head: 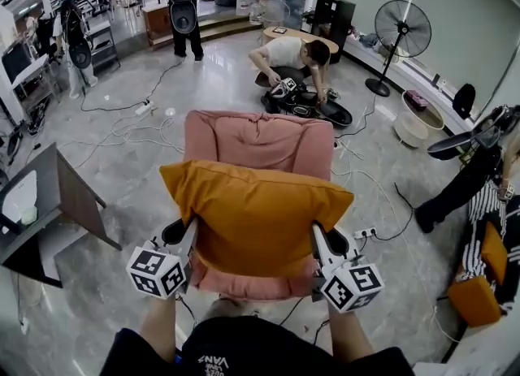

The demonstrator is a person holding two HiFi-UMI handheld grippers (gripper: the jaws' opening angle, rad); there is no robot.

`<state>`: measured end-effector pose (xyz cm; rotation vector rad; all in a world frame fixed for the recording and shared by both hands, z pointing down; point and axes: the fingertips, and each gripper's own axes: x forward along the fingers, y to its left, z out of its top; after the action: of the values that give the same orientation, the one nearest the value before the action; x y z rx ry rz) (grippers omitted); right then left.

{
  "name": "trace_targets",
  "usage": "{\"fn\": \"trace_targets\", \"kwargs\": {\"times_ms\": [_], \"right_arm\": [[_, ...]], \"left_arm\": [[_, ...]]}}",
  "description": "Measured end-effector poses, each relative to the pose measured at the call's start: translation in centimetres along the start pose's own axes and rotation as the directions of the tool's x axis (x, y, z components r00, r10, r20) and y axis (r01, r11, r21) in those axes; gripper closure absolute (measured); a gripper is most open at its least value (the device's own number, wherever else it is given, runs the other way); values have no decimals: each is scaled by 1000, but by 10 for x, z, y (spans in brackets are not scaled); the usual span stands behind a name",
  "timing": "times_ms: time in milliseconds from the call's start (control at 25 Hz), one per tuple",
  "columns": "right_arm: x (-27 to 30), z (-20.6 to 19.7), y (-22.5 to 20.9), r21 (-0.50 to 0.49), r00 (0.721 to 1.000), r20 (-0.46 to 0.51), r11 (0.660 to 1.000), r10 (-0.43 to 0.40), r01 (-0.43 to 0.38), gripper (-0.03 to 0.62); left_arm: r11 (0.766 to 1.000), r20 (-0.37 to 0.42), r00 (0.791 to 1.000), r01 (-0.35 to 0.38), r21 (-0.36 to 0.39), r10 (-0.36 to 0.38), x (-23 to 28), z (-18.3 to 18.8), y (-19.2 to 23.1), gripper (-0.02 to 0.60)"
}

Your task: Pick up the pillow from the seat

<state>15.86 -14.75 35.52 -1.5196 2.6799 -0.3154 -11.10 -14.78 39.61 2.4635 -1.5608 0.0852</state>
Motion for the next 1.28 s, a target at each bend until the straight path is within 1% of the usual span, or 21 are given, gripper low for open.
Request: {"fn": "trace_targets", "kwargs": {"times_ms": [240,360,480,720,960,1280], "right_arm": [[0,47,5,-47,997,82,999,9,-5,525],[-1,55,5,-56,995,101,998,7,-1,526],[2,60,7,-68,993,114,998,13,-5,528],[11,64,5,-83,993,115,997,13,-4,530],[28,66,7,-76,995,96,997,18,-11,539],[37,60,2,-61,996,83,998,17,-12,542]], "left_arm": [[999,81,997,11,45,-14,-6,47,-8,538],[998,100,994,24,62,-30,-9,57,-12,539],[997,111,993,24,75,-32,-10,64,-10,540],[996,119,993,12,86,-23,-9,71,-7,540],[996,106,994,0,88,-9,-6,77,5,541],[997,93,996,-10,73,3,1,71,10,541]]}}
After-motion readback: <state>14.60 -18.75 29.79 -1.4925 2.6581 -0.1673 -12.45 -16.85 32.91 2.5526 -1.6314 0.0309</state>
